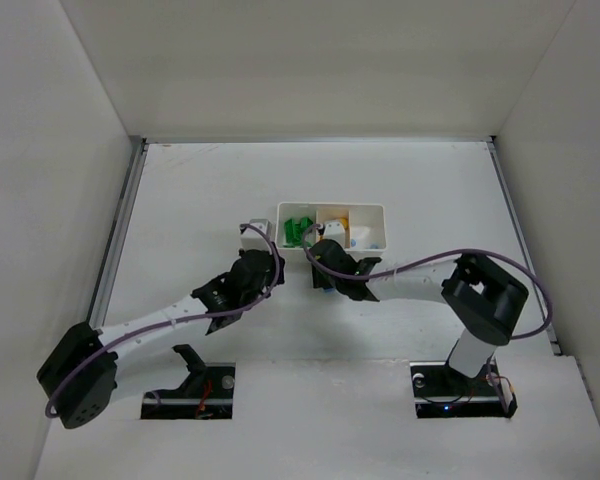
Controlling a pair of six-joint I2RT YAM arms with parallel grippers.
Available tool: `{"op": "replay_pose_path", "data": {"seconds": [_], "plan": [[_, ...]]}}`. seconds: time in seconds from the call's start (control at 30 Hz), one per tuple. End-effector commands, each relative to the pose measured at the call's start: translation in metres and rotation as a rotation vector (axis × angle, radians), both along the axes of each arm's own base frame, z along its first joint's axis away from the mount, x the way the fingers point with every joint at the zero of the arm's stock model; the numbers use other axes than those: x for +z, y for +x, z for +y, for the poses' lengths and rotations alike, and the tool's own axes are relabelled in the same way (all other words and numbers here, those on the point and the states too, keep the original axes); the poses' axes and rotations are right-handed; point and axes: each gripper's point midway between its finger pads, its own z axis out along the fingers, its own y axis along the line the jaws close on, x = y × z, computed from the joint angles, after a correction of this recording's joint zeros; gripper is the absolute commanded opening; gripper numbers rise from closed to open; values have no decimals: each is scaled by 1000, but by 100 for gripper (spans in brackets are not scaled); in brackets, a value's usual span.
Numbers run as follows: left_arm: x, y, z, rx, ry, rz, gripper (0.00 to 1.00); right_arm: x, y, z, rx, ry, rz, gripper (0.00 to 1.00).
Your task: Sort the legos into containers by color
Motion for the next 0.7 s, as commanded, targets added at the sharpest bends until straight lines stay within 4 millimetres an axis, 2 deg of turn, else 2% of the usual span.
{"op": "replay_pose_path", "data": {"seconds": [0.0,0.23,0.5,0.67], "plan": [[8,2,4,-5,-8,-26,16,6,9,8,0,5,-20,45],[12,5,9,0,-22,-32,16,-1,13,13,6,-12,-5,43],[15,6,11,7,-27,-39,16,-7,9,12,13,-17,13,23],[32,10,5,0,-51,-66,16,20,3,13,14,47,-48,20]]}}
